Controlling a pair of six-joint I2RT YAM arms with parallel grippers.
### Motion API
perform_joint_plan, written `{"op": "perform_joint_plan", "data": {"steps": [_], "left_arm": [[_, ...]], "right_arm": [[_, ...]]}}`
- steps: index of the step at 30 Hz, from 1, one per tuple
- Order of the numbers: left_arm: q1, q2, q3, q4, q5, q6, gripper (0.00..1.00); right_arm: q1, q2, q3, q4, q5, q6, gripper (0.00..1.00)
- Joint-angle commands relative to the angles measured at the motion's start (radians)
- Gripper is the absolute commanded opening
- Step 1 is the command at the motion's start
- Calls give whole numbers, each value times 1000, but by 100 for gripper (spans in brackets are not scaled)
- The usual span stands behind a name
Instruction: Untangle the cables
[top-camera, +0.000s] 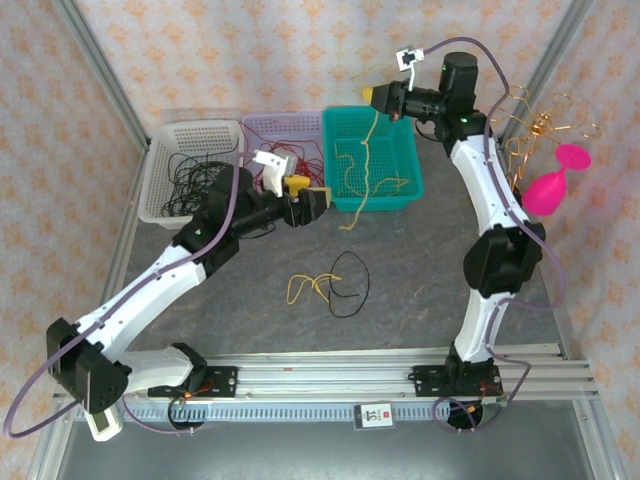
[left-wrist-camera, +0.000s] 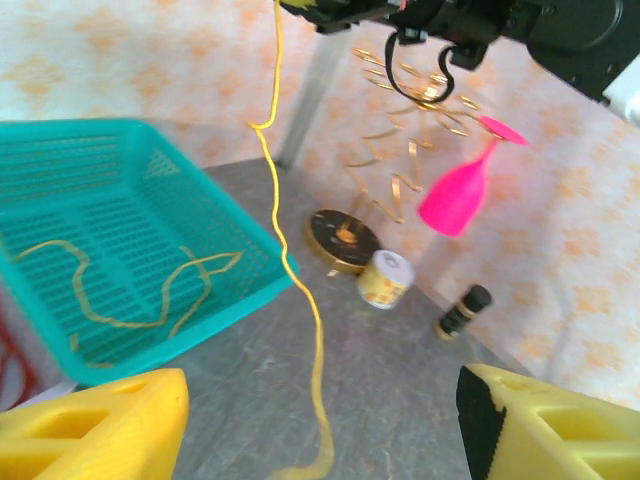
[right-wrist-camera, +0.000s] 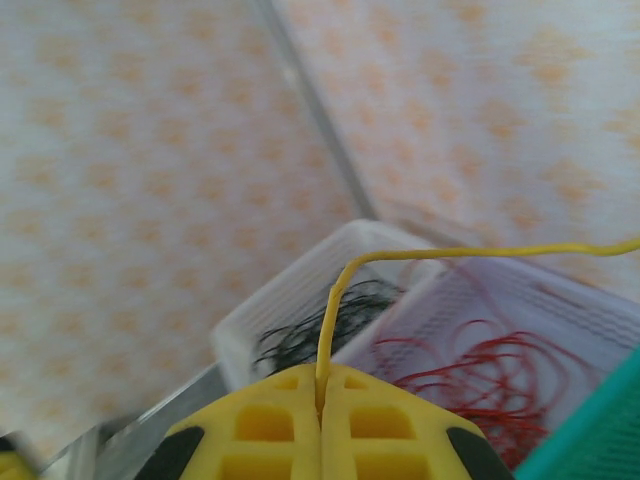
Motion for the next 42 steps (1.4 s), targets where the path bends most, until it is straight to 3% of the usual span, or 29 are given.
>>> {"op": "perform_joint_plan", "data": {"steps": [1,6,13,17,19,22,23,27,30,32,38,42], "left_arm": [[12,69,33,75,224,112,79],[13,161,66,174,286,144,82],[11,201,-33,579,346,-53,80],[5,230,-55,703,363,-129,77],[-2,248,-47,702,361,-130,69],[-3,257,-52,692,327,-131,40],[-3,257,-55,691,318,-128,36],[-3,261,-65,710,309,-134,34],[-3,269,-67,736,299,-150,17],[-3,268,-72,737,252,-154,0],[-4,205,-118,645,-44,-92,0],[-3,156,-163,586,-301,-45,0]], "right_arm": [[32,-100,-46,-13,-225,-44,0],[102,-186,-103,56,-218,31,1],[170,-224,-140,132,-195,104,0],[179,-217,-146,180,-183,155,0],[183,-217,-151,214,-179,185,0],[184,-216,-151,235,-176,202,0],[185,-218,-151,238,-176,204,0],[185,-223,-154,269,-181,234,0],[185,-227,-159,280,-181,244,0],[184,-229,-162,281,-182,245,0],[184,-237,-161,264,-147,257,0],[166,-231,-156,287,-40,392,0]]}}
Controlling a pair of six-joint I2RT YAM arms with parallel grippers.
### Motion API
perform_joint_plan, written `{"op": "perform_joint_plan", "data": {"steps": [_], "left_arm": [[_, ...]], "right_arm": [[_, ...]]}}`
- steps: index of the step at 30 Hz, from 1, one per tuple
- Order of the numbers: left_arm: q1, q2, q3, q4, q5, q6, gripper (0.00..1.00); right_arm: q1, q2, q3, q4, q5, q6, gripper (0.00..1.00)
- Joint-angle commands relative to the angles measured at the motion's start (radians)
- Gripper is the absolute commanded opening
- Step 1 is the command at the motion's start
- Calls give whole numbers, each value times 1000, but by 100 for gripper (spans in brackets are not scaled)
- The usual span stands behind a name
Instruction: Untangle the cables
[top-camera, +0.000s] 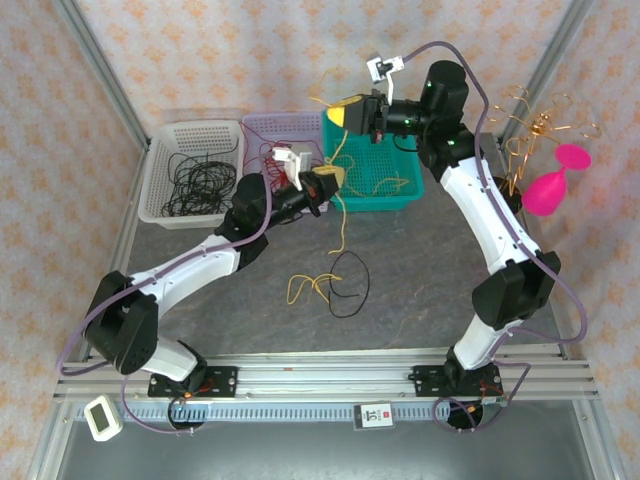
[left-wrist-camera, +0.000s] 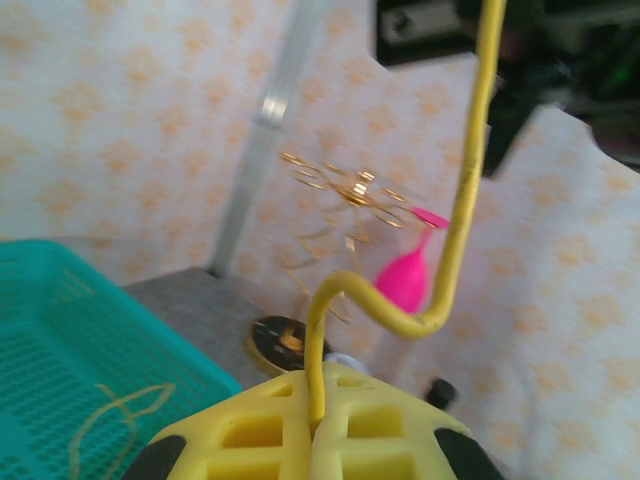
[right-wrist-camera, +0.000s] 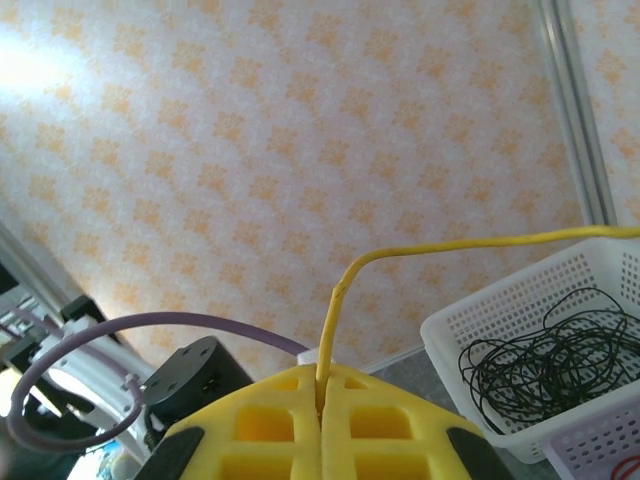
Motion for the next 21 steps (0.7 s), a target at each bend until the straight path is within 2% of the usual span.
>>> {"op": "perform_joint_plan", "data": {"steps": [1,5,9,13,21], "left_arm": [[7,-57,-46,-65,-313,52,0],[7,-92,-76,-68,-491,96,0],[7,-114,-99,-69,-631,188,0],[7,-120,-115,-84,-752,301,0],[8,-119,-187,-5,-958,467,0]], "right_arm": [[-20,-30,9,54,111,161,0],[-62,-41,-30,-2,309,309,0],[-79,-101,-148,-3,482,402,0],[-80,-134,-194,-34,585,443,0],[-81,-104,-86,-300,729,540,0]]}}
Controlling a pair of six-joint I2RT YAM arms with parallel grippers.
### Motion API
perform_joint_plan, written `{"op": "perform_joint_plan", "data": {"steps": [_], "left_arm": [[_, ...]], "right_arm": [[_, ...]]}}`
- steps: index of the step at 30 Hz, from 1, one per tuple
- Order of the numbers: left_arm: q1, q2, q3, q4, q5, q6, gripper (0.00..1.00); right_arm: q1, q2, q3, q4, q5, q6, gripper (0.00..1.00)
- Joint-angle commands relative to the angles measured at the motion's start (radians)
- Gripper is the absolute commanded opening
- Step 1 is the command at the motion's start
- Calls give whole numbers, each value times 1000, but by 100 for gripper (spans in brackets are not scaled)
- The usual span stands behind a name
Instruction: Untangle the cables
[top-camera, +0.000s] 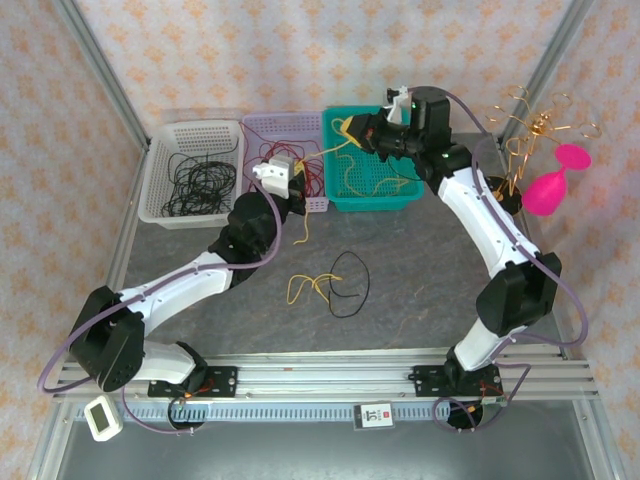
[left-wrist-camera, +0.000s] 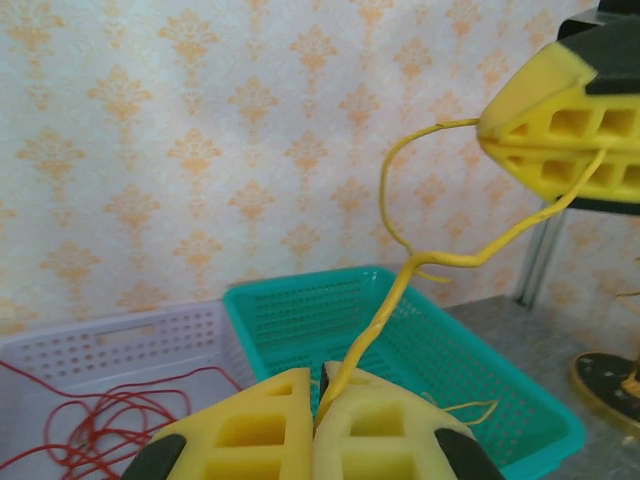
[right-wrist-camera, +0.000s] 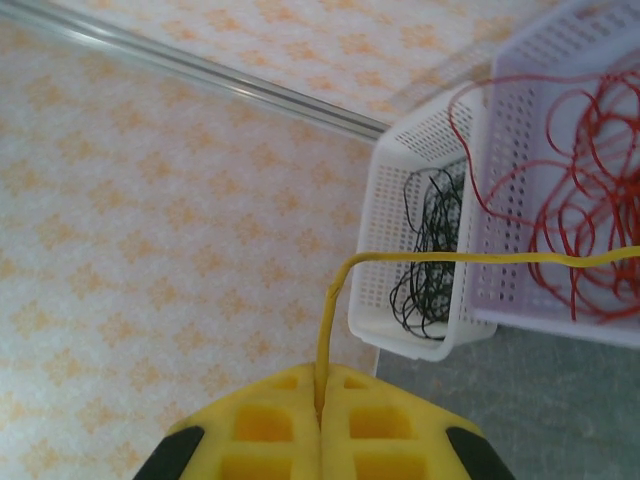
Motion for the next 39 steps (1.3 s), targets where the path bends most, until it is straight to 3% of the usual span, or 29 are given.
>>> {"op": "perform_joint_plan", "data": {"steps": [1,7,12,20,24,27,28,31,35,39], "left_arm": [[54,-21,-59,21,-341,99,0],[56,-23,-127,89,-431,184,0],[59,-38,-166,109,-469,236,0],[65,-60,-207,115,-475,301,0],[55,-75,-194,78,-383,296,0],[47,-81,-145,-7,-268,264,0],[48,-86,-123,-54,-197,250,0],[48,-87,-59,-169,-27,217,0],[48,-59,21,-275,93,212,0],[48,-42,43,-290,150,228,0]], "right_arm": [[-74,-56,90,-48,240,68,0],[-92,-62,166,-224,427,159,0],[-119,-74,194,-284,505,221,0],[-151,-56,202,-253,471,252,0],[-151,-35,185,-148,386,200,0],[-131,-5,186,-42,247,-20,0],[-123,11,200,-44,183,-140,7],[-74,35,206,-127,154,-385,39],[-4,3,123,-158,79,-662,63],[33,-98,-80,-118,45,-1106,68]]}}
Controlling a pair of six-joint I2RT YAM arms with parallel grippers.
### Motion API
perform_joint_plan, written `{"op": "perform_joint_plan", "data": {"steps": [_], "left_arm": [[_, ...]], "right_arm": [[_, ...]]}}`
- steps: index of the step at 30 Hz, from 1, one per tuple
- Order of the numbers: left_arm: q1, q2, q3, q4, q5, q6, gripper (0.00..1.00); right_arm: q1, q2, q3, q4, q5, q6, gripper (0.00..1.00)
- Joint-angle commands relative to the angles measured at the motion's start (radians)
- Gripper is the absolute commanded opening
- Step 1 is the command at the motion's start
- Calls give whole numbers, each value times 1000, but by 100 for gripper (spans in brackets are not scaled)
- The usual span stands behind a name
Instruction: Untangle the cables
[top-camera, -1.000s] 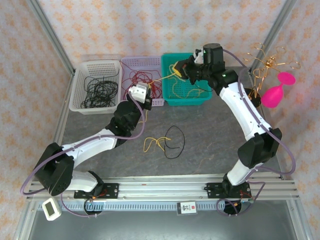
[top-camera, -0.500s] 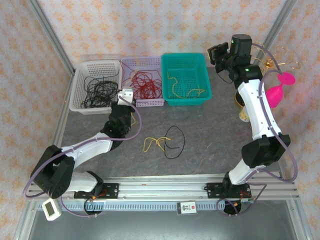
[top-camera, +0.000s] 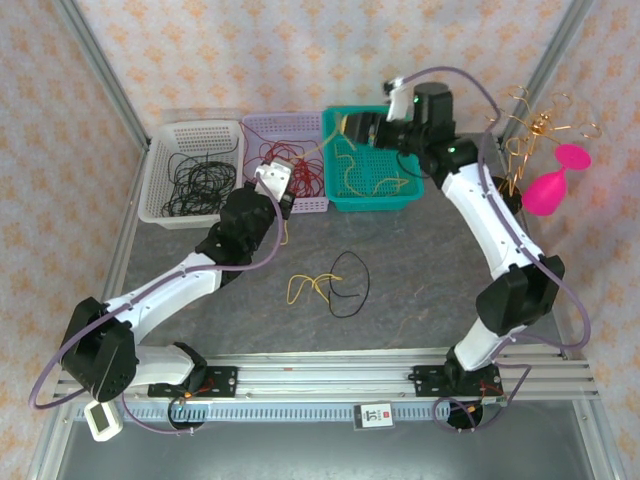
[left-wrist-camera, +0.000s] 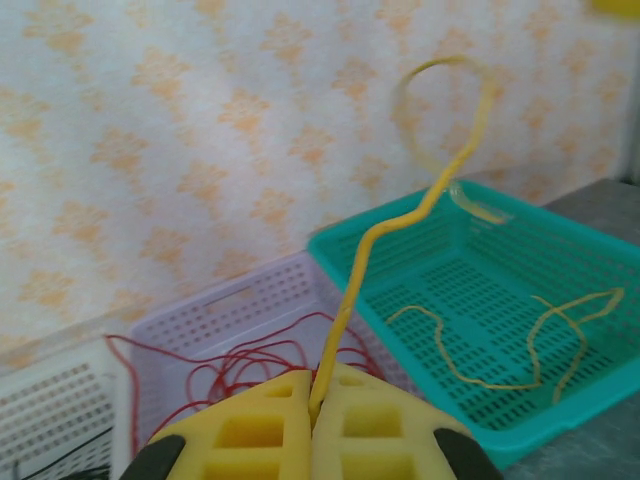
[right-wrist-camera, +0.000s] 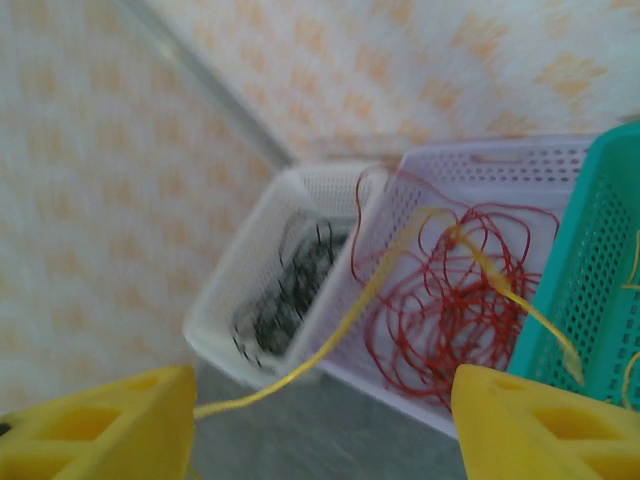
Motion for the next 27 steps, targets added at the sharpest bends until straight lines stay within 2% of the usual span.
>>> {"op": "perform_joint_plan", "data": {"steps": [1,4,7,11,14,20,27], "left_arm": [[-7,29,45,-99,121,2,0],[-7,53,79,-161,153,23,0],[-7,70,98,-194,158,33,0],[-7,93,121,-228,145,41,0],[-7,99,131,-241,154,45,0],[-8,104,148,-255,168,49,0],[-10,106,168,-284,161,58,0]], "right_arm": [[20,-129,-182,40,-93,-551,67],[38,-232,-357,110,-83,-970,70],[38,-266,-415,174,-78,-1159,73],[41,-240,-351,142,-73,-1226,70],[42,-226,-358,161,-45,-1295,72],[41,-94,-226,1,-55,-1401,77],[42,44,-77,-121,-84,-1445,74]]}}
